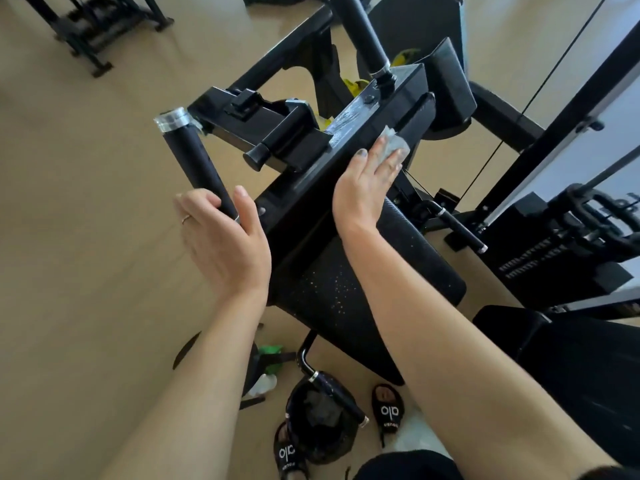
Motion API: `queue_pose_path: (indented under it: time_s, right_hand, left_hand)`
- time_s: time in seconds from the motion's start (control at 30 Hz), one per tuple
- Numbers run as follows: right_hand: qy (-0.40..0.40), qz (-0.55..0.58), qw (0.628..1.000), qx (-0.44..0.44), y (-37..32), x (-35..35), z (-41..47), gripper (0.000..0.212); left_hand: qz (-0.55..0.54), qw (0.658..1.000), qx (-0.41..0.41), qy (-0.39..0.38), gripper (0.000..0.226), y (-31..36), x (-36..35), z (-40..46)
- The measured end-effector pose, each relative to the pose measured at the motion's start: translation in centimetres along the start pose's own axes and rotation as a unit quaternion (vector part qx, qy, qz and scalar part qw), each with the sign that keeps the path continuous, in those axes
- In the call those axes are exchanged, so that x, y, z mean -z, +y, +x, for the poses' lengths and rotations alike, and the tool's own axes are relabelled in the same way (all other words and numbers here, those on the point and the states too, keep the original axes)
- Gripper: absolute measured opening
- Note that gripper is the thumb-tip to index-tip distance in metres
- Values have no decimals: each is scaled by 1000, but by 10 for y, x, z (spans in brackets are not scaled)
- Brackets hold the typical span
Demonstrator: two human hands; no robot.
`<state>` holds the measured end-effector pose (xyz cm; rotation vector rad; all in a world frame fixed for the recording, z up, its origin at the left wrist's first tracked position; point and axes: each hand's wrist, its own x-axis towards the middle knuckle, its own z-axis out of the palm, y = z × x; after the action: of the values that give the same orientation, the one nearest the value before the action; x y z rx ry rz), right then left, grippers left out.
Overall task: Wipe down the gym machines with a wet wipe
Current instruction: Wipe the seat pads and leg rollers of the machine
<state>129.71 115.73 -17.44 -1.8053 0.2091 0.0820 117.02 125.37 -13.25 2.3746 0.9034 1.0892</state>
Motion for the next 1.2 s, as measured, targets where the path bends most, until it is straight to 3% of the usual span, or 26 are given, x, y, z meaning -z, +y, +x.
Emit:
queue_pose_path:
  time_s: [0.13, 0.23, 0.37, 0.6, 0.8, 0.93, 1.07, 1.2]
  right_hand:
    - [-39, -62, 992, 104, 17, -12, -73, 63]
    - [-80, -121, 977, 154, 32, -9, -103, 65]
    - [-36, -148, 979, 136, 28, 7, -32, 59]
    - [32, -88, 995, 26, -4, 25, 80, 58]
    - [-7, -20, 998, 61, 7, 3, -9, 59]
    - [-51, -35, 995, 79, 20, 0, -49, 60]
    - [4, -33, 996, 82, 7, 19, 35, 57]
    - [37, 13, 999, 7, -11, 41, 120, 55]
  left_hand:
    - [7, 986, -164, -20, 27, 27, -11, 1]
    - [27, 978, -193, -78, 30, 52, -39, 27]
    - [93, 951, -232, -179, 36, 50, -78, 45]
    - [124, 940, -242, -204, 41, 49, -85, 41]
    - [132, 935, -236, -228, 42, 50, -85, 41]
    - [132, 938, -225, -227, 44, 51, -85, 40]
    - [131, 939, -219, -232, 43, 50, -84, 41]
    - [130, 938, -220, -235, 47, 50, -84, 41]
